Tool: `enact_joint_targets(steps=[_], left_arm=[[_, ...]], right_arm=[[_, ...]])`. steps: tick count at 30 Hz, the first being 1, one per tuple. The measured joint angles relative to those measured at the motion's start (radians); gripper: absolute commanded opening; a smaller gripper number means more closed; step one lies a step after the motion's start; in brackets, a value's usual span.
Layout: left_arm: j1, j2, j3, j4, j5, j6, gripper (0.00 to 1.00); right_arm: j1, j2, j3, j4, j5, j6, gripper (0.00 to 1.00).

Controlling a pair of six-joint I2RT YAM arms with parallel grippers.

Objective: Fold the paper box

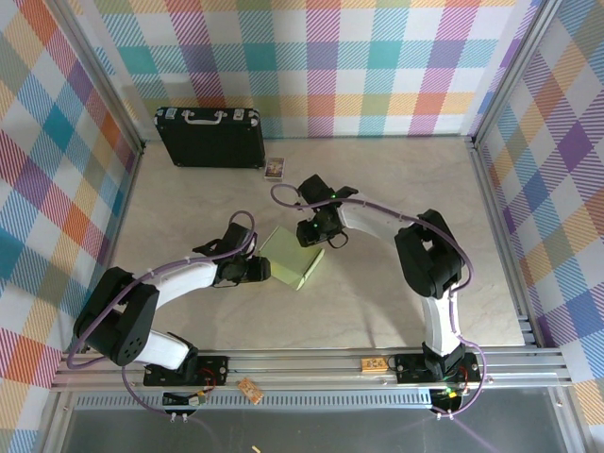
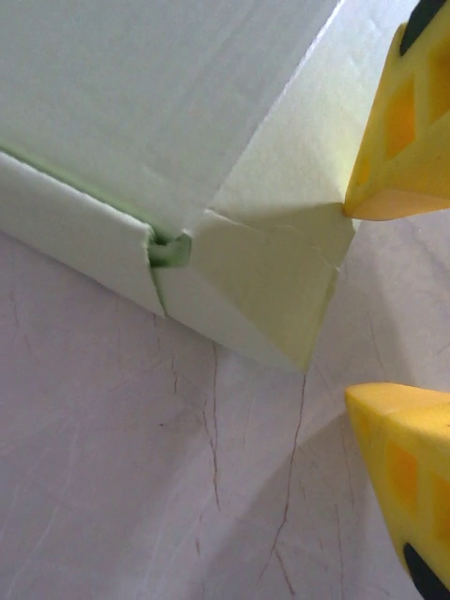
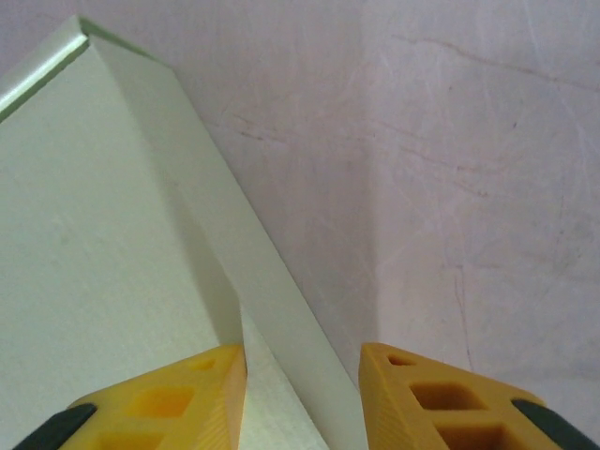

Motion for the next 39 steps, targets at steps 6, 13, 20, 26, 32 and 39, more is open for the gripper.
enact_joint_targets(steps=[6, 13, 20, 26, 32, 39], left_arm=[[0.017, 0.029, 0.019, -0.006, -0.001, 0.0, 0.49], [0.019, 0.043, 0.035, -0.026, -0.001, -0.001, 0.52], [0.026, -0.001, 0.014, -0.023, -0.002, -0.022, 0.57], [0.033, -0.079, 0.004, -0.053, -0.01, -0.034, 0.47], [0.028, -0.251, -0.098, -0.011, 0.107, -0.061, 0.25], [-0.061, -0.298, -0.257, 0.183, 0.282, -0.139, 0.12]], right_arm=[[0.0, -0.037, -0.054, 0.003, -0.022, 0.013, 0.37], [0.0, -0.08, -0.114, 0.002, -0.04, 0.026, 0.37], [0.0, -0.084, -0.121, 0.003, -0.04, 0.039, 0.38], [0.0, -0.085, -0.121, 0.003, -0.04, 0.049, 0.38], [-0.001, -0.085, -0.122, 0.003, -0.04, 0.049, 0.38], [-0.003, -0.085, -0.124, 0.006, -0.042, 0.049, 0.37]])
